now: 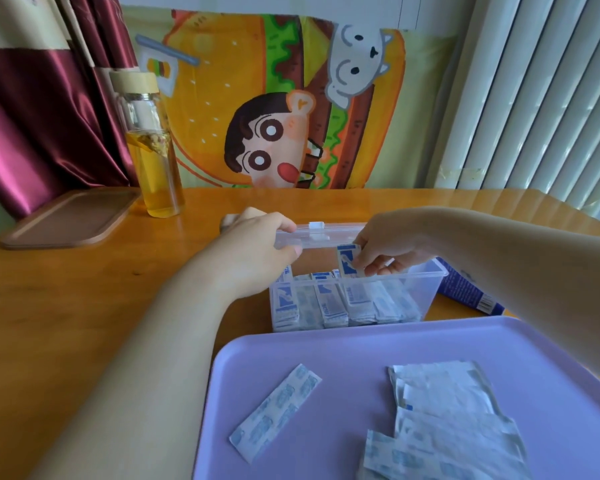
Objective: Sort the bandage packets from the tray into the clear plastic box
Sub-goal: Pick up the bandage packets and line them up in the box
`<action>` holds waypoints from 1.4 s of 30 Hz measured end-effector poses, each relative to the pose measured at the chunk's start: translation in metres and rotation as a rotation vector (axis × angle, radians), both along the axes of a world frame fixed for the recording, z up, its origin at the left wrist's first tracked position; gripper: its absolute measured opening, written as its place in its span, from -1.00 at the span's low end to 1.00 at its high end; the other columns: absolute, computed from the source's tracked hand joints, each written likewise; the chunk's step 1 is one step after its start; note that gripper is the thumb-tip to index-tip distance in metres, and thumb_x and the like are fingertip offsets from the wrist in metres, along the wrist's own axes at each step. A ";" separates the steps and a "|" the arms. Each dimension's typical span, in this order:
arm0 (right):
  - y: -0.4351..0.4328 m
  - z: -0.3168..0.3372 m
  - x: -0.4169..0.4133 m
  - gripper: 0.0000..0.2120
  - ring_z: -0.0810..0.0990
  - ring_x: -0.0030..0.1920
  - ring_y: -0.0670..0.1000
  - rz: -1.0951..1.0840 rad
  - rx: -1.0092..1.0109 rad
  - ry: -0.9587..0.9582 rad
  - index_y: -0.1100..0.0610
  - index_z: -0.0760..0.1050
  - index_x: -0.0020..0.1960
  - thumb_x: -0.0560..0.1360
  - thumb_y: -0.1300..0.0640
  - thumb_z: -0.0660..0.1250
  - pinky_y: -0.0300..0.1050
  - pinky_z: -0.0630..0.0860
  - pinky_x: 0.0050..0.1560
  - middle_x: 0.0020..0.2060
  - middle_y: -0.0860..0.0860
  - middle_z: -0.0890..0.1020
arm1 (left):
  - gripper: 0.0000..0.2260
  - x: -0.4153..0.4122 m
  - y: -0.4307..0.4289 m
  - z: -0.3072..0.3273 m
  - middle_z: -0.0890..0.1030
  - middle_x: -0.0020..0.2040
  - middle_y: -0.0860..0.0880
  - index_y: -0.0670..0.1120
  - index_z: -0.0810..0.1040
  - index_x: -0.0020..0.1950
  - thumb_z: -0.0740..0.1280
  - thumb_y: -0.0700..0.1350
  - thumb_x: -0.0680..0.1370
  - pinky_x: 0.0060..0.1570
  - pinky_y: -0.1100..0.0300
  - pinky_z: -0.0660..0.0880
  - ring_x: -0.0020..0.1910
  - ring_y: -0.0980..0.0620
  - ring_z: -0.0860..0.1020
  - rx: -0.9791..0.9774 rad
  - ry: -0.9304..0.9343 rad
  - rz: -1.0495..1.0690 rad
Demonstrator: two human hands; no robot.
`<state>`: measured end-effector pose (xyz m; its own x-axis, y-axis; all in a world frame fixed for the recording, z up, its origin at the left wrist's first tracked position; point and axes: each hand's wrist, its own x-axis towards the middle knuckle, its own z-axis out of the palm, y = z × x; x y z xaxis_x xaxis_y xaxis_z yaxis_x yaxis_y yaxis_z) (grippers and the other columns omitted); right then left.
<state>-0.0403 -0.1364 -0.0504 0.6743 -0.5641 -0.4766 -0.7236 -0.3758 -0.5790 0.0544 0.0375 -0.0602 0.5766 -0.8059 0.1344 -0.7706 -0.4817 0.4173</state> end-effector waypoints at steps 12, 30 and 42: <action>0.003 -0.013 0.004 -0.71 0.51 -0.06 0.04 0.183 -0.478 0.128 0.17 0.56 0.19 0.50 0.11 0.33 -0.17 0.44 -0.16 0.05 0.09 0.62 | -0.63 0.004 0.000 -0.005 0.22 0.45 0.05 0.16 0.29 0.41 0.19 0.09 0.60 0.21 0.12 0.26 0.43 -0.01 0.12 0.076 0.053 -0.032; 0.072 0.009 -0.086 -0.90 0.47 -0.41 -0.25 0.300 -0.876 -0.472 -0.02 0.58 -0.15 0.48 0.11 0.31 -0.41 0.36 -0.35 -0.35 -0.21 0.56 | -0.85 -0.028 0.019 0.009 0.48 0.07 0.10 0.05 0.53 0.09 0.23 -0.14 0.59 -0.17 0.55 0.32 -0.06 0.24 0.44 -0.447 -0.092 -0.149; 0.099 -0.036 -0.143 -0.67 0.54 -0.29 -0.11 0.493 -0.423 0.111 -0.08 0.49 0.01 0.32 -0.15 0.48 -0.28 0.39 -0.25 -0.11 -0.03 0.67 | -0.60 -0.077 0.057 -0.055 0.42 0.27 -0.01 0.03 0.43 0.31 0.34 0.09 0.50 0.18 0.19 0.36 0.23 0.01 0.42 0.351 -0.067 -0.090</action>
